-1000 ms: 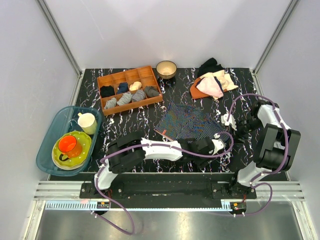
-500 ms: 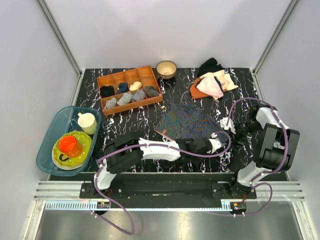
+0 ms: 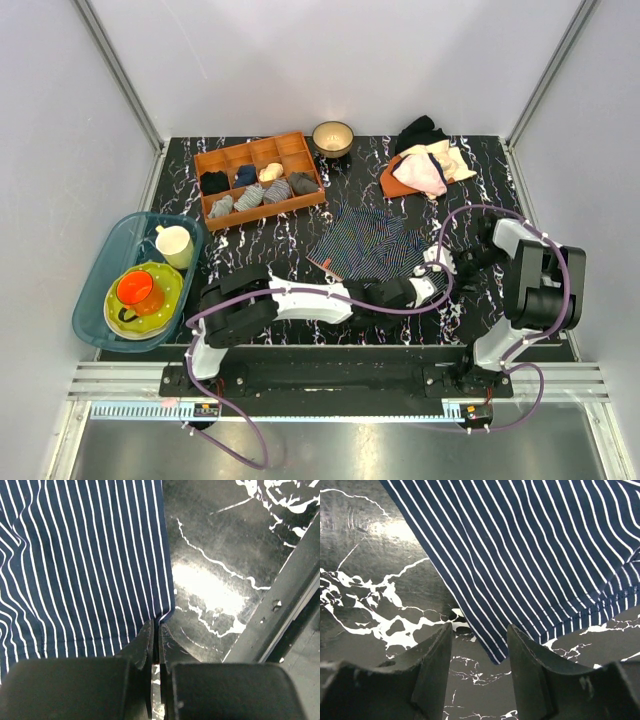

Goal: Roll the underwear
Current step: Fold the underwear at the center of the board.

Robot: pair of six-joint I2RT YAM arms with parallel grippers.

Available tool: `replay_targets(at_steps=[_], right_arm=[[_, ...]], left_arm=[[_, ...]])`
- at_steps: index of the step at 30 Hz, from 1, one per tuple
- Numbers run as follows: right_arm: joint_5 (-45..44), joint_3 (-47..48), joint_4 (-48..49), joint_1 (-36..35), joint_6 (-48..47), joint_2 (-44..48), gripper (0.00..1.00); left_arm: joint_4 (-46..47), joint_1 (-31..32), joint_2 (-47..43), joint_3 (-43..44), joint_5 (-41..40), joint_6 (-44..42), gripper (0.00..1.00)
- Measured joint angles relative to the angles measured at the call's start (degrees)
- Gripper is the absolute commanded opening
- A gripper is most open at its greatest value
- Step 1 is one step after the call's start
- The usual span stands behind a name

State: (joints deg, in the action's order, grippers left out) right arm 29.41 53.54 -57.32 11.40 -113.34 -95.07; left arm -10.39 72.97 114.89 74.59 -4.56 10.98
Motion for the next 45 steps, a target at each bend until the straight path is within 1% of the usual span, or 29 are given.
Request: replay_targets(at_steps=[2,4,5,8,9,11,15,18,21,26,30,34,38,40,45], right_arm=[[-0.1,0.0,1.3,-0.1,0.0,-0.4,0.53],[-0.4,0.0,1.7,-0.1,0.0,-0.4,0.5],[-0.4,0.0,1.8,-0.1,0.0,-0.4,0.41],[-0.9,-0.1,1.9,-0.2,0.0,-0.4,0.24],[-0.9,-0.2,1.9,-0.3,0.1,-0.4,0.16],[-1.0,-0.4,2.1,-0.5,-0.1,0.0,0.07],[-1.8,-3.6,1.9,-0.6,-0.4,3.4,0.01],[-3.1,-7.3,-0.4,-0.7,-0.4,8.0,0.0],[-4.3,-9.6,-4.8,-0.7,-0.4,14.3,0.0],[-4.7,-9.7,-12.8,-0.7,-0.4,24.4,0.0],[-3.1,-8.5,-17.4,-0.8,-0.4,28.3,0.0],[0.2,-3.8,-19.3,-1.0,0.0,25.3,0.0],[3.8,4.1,-18.7,-3.0,4.2,17.9,0.0],[4.9,7.4,-16.8,-5.6,8.2,14.8,0.0],[5.7,12.7,-8.5,-14.6,20.1,8.9,0.0]], left_arm=[[0.4,-0.2,-0.7,-1.1,0.3,0.3,0.0],[1.0,-0.3,-1.4,-2.2,0.7,0.7,0.0],[1.3,-0.4,-1.5,-2.5,0.9,0.9,0.0],[2.1,-0.7,-1.9,-3.3,1.6,1.3,0.0],[2.5,-0.8,-2.1,-3.7,1.8,1.4,0.0],[2.7,-0.8,-2.5,-4.2,2.1,1.6,0.0],[3.2,-1.1,-4.7,-7.0,4.3,1.9,0.0],[3.5,-1.1,-7.0,-9.7,7.6,2.4,0.0],[4.2,-1.1,-9.0,-11.9,11.8,3.1,0.0],[6.4,-1.1,-13.1,-15.7,18.6,5.4,0.0],[7.6,-1.1,-16.0,-17.4,22.3,6.8,0.0],[7.6,-2.1,-18.2,-18.1,24.0,7.4,0.0],[8.6,-7.1,-20.5,-20.1,26.0,8.9,0.0],[8.6,-10.4,-21.3,-20.8,26.8,9.0,0.0],[8.7,-18.4,-22.3,-20.9,29.1,9.0,0.0]])
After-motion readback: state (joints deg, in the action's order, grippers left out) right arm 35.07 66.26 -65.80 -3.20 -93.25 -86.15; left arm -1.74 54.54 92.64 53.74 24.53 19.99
